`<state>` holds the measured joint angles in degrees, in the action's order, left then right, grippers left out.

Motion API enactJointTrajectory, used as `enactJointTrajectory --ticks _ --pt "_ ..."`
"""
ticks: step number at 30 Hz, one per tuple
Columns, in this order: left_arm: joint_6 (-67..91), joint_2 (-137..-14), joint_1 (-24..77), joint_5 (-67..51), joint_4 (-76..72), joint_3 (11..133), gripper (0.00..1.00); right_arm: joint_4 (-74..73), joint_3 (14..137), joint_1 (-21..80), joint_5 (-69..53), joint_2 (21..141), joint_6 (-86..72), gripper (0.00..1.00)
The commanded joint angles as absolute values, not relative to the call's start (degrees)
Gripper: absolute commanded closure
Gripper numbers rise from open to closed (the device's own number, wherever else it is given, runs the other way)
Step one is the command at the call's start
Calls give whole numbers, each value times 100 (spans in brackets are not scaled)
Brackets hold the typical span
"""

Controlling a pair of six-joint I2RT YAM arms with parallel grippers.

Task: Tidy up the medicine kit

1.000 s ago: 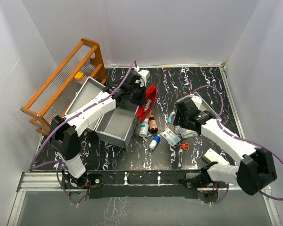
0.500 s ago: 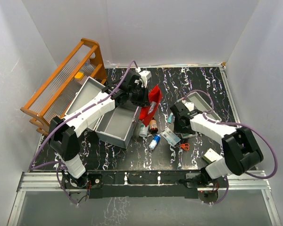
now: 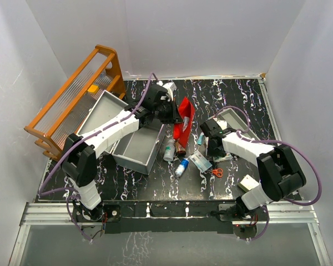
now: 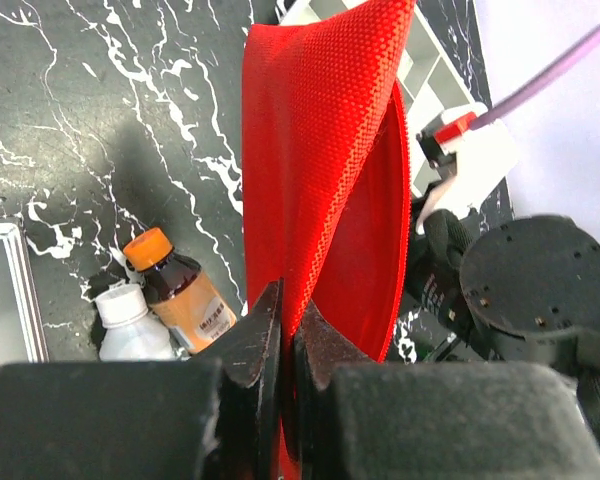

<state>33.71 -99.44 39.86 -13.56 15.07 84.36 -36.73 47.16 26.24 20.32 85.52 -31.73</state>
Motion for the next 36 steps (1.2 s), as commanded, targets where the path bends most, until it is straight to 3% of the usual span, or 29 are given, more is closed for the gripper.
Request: enactJointTrajectory --ticks 1,17,25,36 --pt "3861 -10074 3981 -1150 1059 8420 100 -3397 4831 2576 1941 8426 -3245 75" --pt "3625 -10256 3990 -934 1106 7989 100 -3173 4386 2574 1943 7483 -3751 100" --pt "3425 -10073 3990 -859 826 7688 100 -3603 4889 2573 2446 7005 -3797 100" --pt "3518 -9748 4020 -911 411 7385 100 -2860 5600 2577 189 6426 -4241 100"
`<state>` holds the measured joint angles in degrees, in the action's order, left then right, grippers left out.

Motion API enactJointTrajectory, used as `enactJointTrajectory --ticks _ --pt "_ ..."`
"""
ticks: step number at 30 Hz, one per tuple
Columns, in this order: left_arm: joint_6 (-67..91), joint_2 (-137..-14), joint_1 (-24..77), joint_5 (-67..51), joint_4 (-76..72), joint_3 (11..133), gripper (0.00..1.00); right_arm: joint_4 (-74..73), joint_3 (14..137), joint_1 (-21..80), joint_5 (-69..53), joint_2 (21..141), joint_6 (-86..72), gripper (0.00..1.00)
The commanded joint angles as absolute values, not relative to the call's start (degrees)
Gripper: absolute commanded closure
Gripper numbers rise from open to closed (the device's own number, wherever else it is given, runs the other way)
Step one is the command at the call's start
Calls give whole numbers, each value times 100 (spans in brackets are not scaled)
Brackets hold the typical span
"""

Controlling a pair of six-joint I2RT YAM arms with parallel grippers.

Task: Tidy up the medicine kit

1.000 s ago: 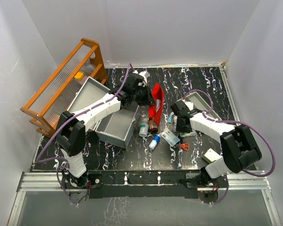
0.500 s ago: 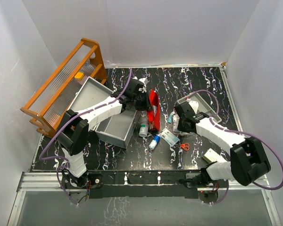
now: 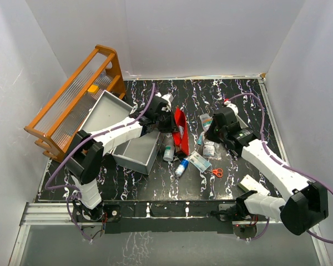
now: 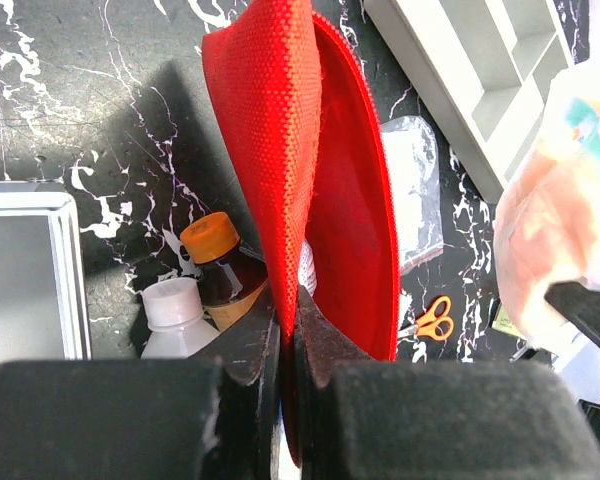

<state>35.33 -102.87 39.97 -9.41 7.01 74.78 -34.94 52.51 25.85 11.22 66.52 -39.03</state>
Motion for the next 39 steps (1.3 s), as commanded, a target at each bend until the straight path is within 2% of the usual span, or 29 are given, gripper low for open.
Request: enactJointTrajectory --ticks 1,8,20,32,36,39 --pt "3536 -9709 4029 -932 352 7345 100 -2728 5634 2575 34 6387 -4317 100" --pt "3594 -9658 4052 -1012 193 7275 100 -1637 5811 2569 -625 6238 -4911 100" --pt "3542 -9586 4052 -1201 86 7159 100 -150 5226 2572 -1448 6342 -5753 100" --pt "3444 -9531 4052 -1405 -94 7115 100 -69 5045 2573 -1335 6665 -5538 100" --pt "3335 -9502 4052 -1302 -3 7156 100 -329 5110 2570 -1417 6849 -5373 100" --pt "3305 -9465 4052 -1261 -26 7139 100 -710 5166 2573 -1048 6812 -5279 100"
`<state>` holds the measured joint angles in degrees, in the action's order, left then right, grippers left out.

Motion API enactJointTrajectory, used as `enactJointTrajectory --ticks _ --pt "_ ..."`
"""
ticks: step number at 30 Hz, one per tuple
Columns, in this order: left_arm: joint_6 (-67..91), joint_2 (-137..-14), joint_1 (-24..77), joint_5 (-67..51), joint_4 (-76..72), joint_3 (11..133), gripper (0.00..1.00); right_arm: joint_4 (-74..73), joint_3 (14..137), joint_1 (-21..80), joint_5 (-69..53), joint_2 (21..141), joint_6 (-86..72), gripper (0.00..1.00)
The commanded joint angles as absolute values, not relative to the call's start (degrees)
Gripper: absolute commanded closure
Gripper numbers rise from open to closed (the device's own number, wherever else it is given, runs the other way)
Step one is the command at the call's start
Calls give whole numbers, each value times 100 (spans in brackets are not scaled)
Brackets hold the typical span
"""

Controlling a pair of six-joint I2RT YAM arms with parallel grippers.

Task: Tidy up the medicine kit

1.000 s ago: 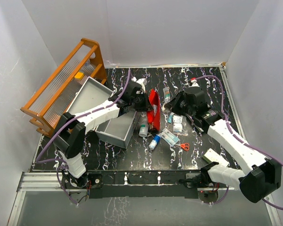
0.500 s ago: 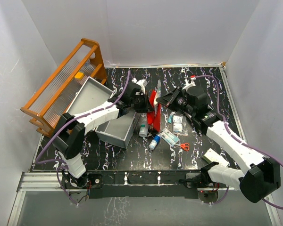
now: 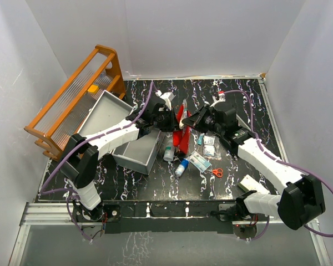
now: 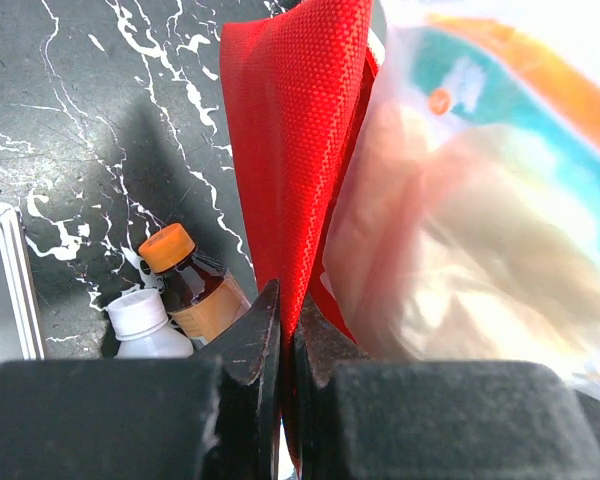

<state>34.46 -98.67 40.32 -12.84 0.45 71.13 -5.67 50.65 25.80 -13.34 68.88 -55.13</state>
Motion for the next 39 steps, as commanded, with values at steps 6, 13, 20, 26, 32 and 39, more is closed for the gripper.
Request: enactJointTrajectory --ticks 6,13,20,26,32,39 --pt "3305 -9464 4043 -1247 -26 7175 100 -1153 5092 2575 -453 6658 -5239 100" --pt "3261 -9438 4042 -1207 -129 7190 100 -1676 5197 2572 -552 6860 -5400 100" --pt "3186 -9470 4043 -1235 -373 7088 100 -2642 5882 2571 -639 7066 -5405 100" --pt "3103 -9440 4043 -1091 -712 6985 100 -3221 6012 2568 -641 7073 -5587 100" --pt "3059 -9443 4043 -1082 -886 6948 100 -3368 5889 2574 -335 7014 -6063 100" --pt "3085 -9469 4043 -1540 -1015 6934 100 -3183 6207 2571 -102 7413 -6143 100"
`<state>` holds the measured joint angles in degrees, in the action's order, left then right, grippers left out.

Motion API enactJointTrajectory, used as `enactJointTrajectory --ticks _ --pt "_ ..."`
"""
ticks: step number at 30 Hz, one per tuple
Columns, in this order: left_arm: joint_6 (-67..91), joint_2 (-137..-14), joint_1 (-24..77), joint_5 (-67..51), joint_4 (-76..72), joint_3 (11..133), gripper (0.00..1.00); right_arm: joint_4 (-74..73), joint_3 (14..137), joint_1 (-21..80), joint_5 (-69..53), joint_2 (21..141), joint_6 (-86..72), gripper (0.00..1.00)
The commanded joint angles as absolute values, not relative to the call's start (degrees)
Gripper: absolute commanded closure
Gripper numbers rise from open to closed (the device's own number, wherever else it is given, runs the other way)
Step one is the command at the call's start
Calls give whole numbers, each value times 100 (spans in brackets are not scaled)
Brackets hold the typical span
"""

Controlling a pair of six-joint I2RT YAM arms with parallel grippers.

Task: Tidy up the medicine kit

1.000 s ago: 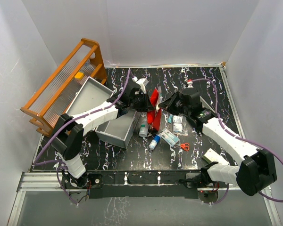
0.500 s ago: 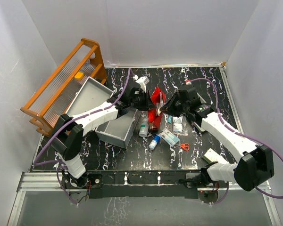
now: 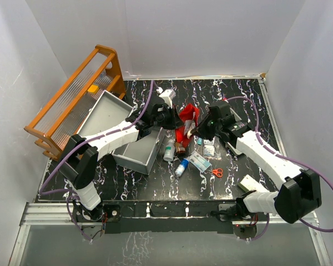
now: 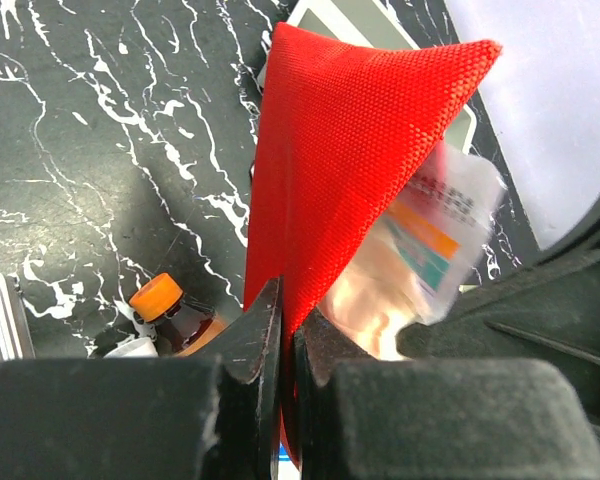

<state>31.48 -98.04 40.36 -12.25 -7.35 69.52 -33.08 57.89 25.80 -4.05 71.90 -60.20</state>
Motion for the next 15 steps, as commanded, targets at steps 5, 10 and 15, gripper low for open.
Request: enactJointTrajectory --ticks 5,10,15 --pt "3067 -9443 4043 -1826 -1063 6887 100 -3217 6464 2571 23 7795 -6124 100" --pt "3085 -9433 4043 -1900 -1066 6849 100 -3148 6568 2565 -14 7945 -6085 82" --pt "3072 -9445 4043 -1829 -972 6872 100 -3059 6581 2569 34 7744 -5799 69"
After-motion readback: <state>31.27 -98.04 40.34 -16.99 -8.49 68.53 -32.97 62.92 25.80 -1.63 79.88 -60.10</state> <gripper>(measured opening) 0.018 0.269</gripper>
